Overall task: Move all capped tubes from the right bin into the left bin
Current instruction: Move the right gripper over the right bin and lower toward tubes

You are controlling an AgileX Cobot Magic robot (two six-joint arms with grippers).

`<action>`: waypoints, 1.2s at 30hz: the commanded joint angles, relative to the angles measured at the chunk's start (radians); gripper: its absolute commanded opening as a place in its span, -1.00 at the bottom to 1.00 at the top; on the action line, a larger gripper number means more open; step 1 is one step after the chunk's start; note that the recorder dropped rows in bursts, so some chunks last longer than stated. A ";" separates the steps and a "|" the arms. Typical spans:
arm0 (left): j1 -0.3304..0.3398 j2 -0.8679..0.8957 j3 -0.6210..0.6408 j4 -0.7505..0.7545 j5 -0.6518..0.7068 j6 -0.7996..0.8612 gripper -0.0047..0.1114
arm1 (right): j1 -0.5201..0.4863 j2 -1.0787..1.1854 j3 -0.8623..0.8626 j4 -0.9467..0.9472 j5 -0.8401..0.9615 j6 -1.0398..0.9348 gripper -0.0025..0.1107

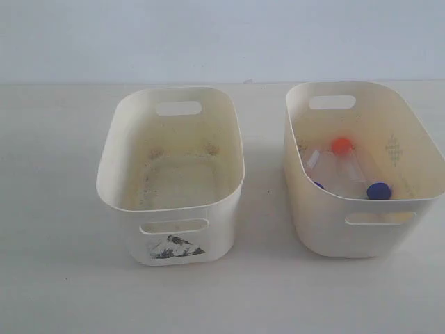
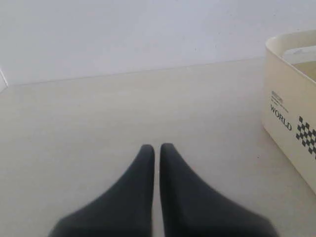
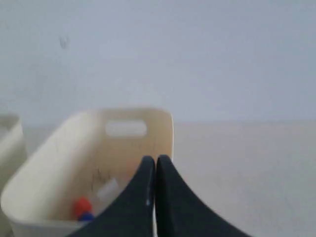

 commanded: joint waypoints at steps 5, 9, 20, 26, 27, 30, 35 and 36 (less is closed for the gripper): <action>0.001 -0.002 -0.004 -0.007 -0.014 -0.012 -0.84 | -0.003 -0.005 0.000 -0.013 -0.410 -0.013 -0.96; 0.001 -0.002 -0.004 -0.007 -0.014 -0.012 -0.84 | -0.003 -0.005 -0.002 0.018 -0.661 0.020 -0.96; 0.001 -0.002 -0.004 -0.007 -0.014 -0.012 -0.84 | -0.003 0.577 -0.630 0.069 0.841 -0.032 -0.96; 0.001 -0.002 -0.004 -0.007 -0.014 -0.012 -0.84 | 0.035 0.887 -0.746 0.552 0.857 -0.513 -0.96; 0.001 -0.002 -0.004 -0.007 -0.014 -0.012 -0.84 | 0.040 0.949 -0.767 0.653 0.829 -0.592 -0.96; 0.001 -0.002 -0.004 -0.007 -0.014 -0.012 -0.84 | 0.040 1.078 -0.833 0.731 0.761 -0.641 -0.95; 0.001 -0.002 -0.004 -0.007 -0.014 -0.012 -0.84 | 0.040 1.252 -0.996 0.699 0.756 -0.620 -0.25; 0.001 -0.002 -0.004 -0.007 -0.014 -0.012 -0.84 | 0.040 1.280 -1.023 0.683 0.756 -0.591 -0.18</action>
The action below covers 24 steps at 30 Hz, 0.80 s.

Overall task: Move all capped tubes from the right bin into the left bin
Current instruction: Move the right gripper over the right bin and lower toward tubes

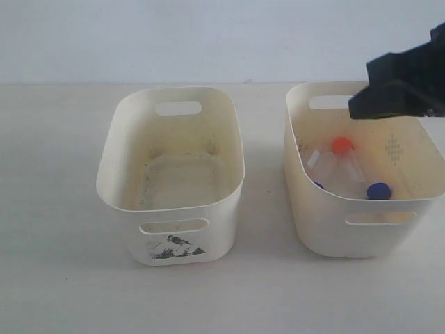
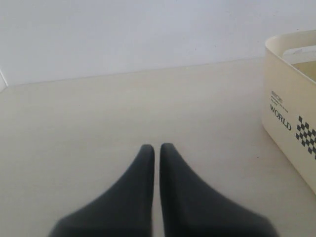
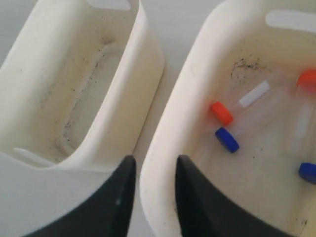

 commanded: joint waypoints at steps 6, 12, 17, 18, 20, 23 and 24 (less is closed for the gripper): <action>0.001 -0.002 -0.004 -0.007 -0.014 -0.012 -0.84 | 0.002 0.276 -0.282 -0.237 0.105 0.240 -0.32; 0.001 -0.002 -0.004 -0.007 -0.014 -0.012 -0.84 | 0.062 0.418 -0.458 -0.427 0.210 0.388 -0.32; 0.001 -0.002 -0.004 -0.007 -0.014 -0.012 -0.84 | 0.139 0.532 -0.534 -0.579 0.225 0.641 -0.32; 0.001 -0.002 -0.004 -0.007 -0.014 -0.012 -0.84 | 0.143 0.555 -0.544 -0.579 0.221 0.667 -0.32; 0.001 -0.002 -0.004 -0.007 -0.014 -0.012 -0.84 | 0.150 0.592 -0.546 -0.581 0.197 0.724 -0.32; 0.001 -0.002 -0.004 -0.007 -0.014 -0.012 -0.84 | 0.150 0.644 -0.544 -0.579 0.182 0.804 -0.32; 0.001 -0.002 -0.004 -0.007 -0.014 -0.012 -0.84 | 0.150 0.665 -0.544 -0.577 0.181 0.824 -0.32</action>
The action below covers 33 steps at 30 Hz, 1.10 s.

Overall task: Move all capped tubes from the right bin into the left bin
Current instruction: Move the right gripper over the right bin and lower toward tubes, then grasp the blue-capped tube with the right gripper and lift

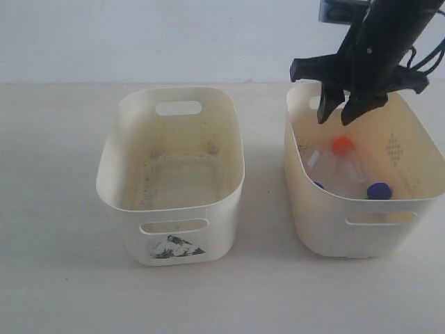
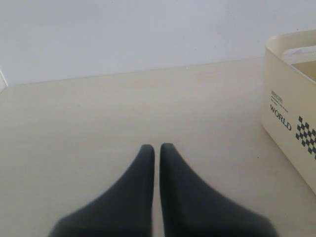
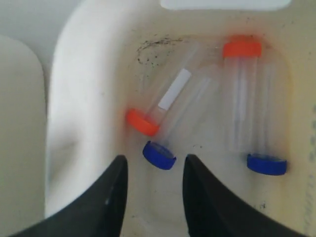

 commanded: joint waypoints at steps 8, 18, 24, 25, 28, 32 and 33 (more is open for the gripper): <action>0.001 -0.002 -0.004 -0.007 -0.014 -0.012 -0.84 | 0.000 0.146 -0.007 0.067 0.033 0.088 -0.33; 0.001 -0.002 -0.004 -0.007 -0.014 -0.012 -0.84 | -0.067 0.152 -0.007 0.194 0.096 -0.002 -0.74; 0.001 -0.002 -0.004 -0.007 -0.014 -0.012 -0.84 | -0.094 0.152 -0.007 0.194 0.123 -0.011 -0.24; 0.001 -0.002 -0.004 -0.007 -0.014 -0.012 -0.84 | -0.090 0.152 -0.007 0.192 0.113 -0.011 -0.16; 0.001 -0.002 -0.004 -0.007 -0.014 -0.012 -0.84 | -0.090 0.154 -0.007 0.192 0.071 -0.005 -0.19; 0.001 -0.002 -0.004 -0.007 -0.014 -0.012 -0.84 | -0.090 0.162 -0.007 0.192 0.049 -0.005 -0.30; 0.001 -0.002 -0.004 -0.007 -0.014 -0.012 -0.84 | -0.090 0.165 -0.007 0.192 0.049 -0.005 -0.29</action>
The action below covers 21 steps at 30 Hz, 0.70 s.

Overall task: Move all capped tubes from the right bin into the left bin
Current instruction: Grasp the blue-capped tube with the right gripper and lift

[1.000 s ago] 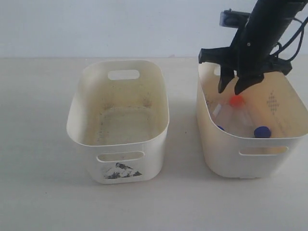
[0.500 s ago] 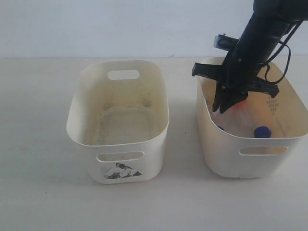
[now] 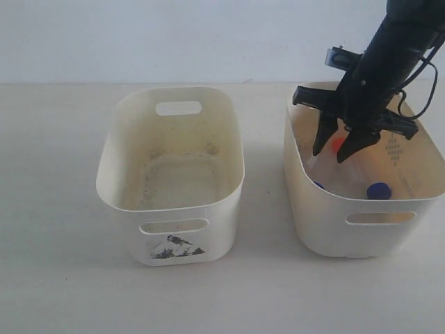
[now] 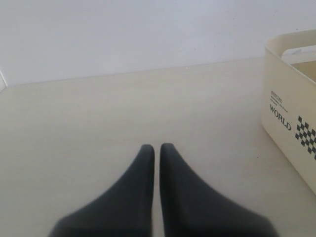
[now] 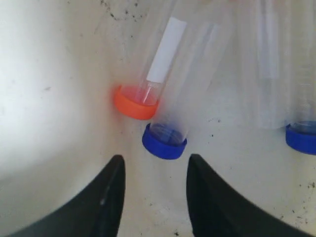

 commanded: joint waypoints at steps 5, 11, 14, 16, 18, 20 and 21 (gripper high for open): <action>0.001 -0.002 -0.004 -0.007 -0.014 -0.012 -0.84 | -0.002 0.059 -0.005 -0.002 -0.011 -0.006 -0.29; 0.001 -0.002 -0.004 -0.007 -0.014 -0.012 -0.84 | -0.002 0.095 -0.005 0.000 -0.036 -0.010 -0.29; 0.001 -0.002 -0.004 -0.007 -0.014 -0.012 -0.84 | -0.002 0.104 -0.005 -0.004 -0.050 -0.010 -0.29; 0.001 -0.002 -0.004 -0.007 -0.014 -0.012 -0.84 | -0.002 0.113 -0.005 -0.004 -0.054 -0.010 -0.29; 0.001 -0.002 -0.004 -0.007 -0.014 -0.012 -0.84 | -0.002 0.117 -0.005 -0.017 -0.062 -0.010 -0.29; 0.001 -0.002 -0.004 -0.007 -0.014 -0.012 -0.84 | -0.002 0.117 -0.005 -0.034 -0.073 -0.001 -0.29; 0.001 -0.002 -0.004 -0.007 -0.014 -0.012 -0.84 | -0.002 0.117 -0.005 -0.039 -0.077 0.003 -0.29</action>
